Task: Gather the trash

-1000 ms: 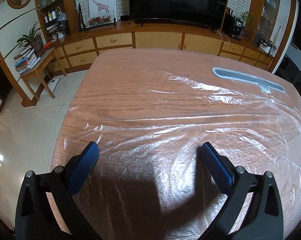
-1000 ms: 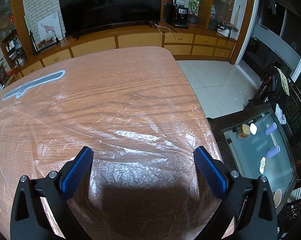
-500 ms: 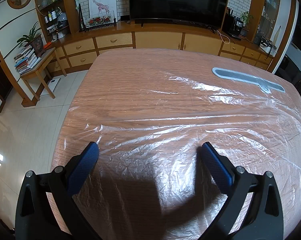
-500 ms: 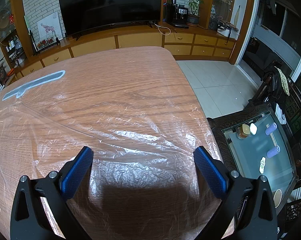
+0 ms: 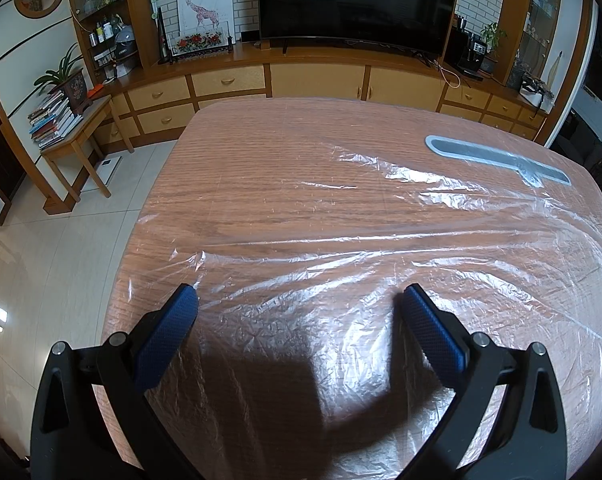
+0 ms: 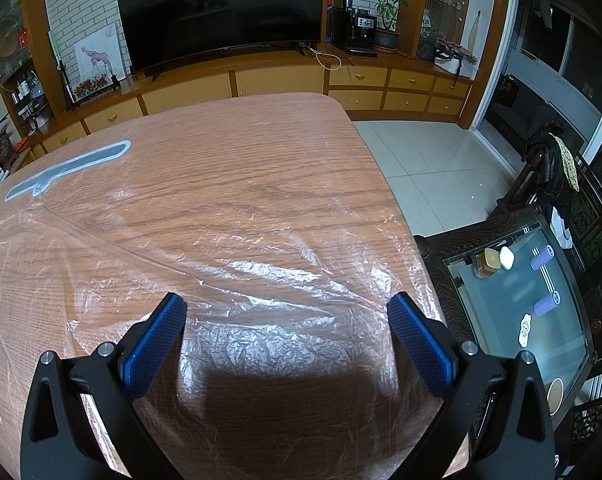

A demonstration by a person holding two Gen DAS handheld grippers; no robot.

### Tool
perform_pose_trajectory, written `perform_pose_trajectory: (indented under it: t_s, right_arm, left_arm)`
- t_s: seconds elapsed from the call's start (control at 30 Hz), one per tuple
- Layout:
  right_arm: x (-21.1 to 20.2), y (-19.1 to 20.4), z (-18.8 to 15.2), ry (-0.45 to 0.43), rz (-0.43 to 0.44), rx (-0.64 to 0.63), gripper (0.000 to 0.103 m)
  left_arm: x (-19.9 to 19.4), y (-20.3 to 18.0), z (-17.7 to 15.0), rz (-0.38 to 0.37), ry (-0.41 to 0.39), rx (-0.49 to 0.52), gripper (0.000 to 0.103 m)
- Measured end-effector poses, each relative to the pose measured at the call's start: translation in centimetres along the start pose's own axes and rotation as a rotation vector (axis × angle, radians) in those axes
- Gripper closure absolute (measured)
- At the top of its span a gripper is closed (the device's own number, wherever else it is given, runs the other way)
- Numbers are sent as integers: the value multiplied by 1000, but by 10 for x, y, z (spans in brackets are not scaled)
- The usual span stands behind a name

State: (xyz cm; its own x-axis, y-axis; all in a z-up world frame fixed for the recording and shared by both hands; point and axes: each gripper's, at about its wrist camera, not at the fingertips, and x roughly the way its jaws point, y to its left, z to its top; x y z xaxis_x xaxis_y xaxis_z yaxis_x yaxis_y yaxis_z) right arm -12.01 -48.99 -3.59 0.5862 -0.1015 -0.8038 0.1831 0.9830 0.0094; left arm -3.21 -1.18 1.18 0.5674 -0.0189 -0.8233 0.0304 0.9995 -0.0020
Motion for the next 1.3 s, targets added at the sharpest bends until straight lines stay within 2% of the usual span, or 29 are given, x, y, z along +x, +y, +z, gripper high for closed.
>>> perform_pose_trajectory:
  t_s: [1.3]
  right_arm:
    - [0, 0, 0, 0, 0, 0, 4]
  left_arm:
    - [2, 3, 2, 0, 0, -2, 1]
